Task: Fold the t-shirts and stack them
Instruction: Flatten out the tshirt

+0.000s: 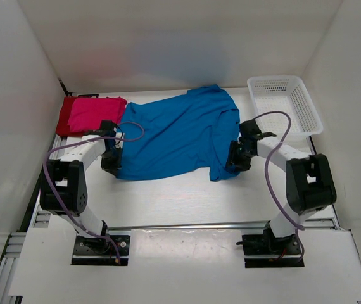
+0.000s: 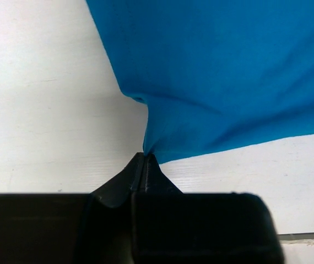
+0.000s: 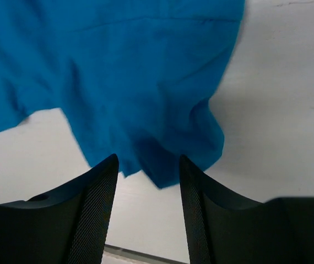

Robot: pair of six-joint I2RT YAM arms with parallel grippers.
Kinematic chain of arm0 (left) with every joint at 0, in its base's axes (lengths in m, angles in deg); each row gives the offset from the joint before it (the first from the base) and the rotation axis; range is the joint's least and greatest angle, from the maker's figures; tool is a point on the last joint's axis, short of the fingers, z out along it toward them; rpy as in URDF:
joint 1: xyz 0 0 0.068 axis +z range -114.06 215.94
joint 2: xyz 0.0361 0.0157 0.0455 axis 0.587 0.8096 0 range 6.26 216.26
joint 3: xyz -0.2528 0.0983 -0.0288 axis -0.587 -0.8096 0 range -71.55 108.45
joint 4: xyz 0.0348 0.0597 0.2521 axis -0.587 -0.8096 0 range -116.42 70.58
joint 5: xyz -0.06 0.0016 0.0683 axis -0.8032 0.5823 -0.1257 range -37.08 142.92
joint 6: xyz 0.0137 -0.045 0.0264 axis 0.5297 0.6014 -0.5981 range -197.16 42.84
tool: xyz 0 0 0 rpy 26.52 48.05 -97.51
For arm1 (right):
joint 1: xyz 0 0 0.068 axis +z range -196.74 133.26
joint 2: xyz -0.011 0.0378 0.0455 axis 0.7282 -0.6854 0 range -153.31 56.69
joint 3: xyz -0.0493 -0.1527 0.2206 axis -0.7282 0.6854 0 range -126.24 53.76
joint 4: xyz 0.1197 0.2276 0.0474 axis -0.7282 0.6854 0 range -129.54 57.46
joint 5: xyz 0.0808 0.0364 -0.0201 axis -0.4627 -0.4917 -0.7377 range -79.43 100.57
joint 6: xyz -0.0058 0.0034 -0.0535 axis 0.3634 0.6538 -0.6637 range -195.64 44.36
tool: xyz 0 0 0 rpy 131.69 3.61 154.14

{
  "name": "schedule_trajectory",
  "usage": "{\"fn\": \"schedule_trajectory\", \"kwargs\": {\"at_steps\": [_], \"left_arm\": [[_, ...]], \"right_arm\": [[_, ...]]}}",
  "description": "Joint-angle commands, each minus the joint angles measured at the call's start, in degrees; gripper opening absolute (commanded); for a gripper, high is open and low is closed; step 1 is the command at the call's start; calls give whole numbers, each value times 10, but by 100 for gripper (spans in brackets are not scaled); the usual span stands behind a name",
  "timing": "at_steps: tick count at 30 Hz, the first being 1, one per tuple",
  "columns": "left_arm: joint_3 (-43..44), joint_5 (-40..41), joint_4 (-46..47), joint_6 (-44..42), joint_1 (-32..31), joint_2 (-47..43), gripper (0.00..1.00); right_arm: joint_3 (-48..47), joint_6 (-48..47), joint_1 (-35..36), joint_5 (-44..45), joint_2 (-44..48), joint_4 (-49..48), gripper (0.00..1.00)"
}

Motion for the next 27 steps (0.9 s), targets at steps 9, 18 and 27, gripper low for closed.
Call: {"fn": "schedule_trajectory", "kwargs": {"at_steps": [9, 18, 27], "left_arm": [[-4, 57, 12, 0, 25, -38, 10], [-15, 102, 12, 0, 42, -38, 10], [-26, 80, 12, 0, 37, -38, 10]], "right_arm": [[20, 0, -6, 17, 20, 14, 0], [192, 17, -86, 47, 232, 70, 4], [220, 17, -190, 35, 232, 70, 28]]}}
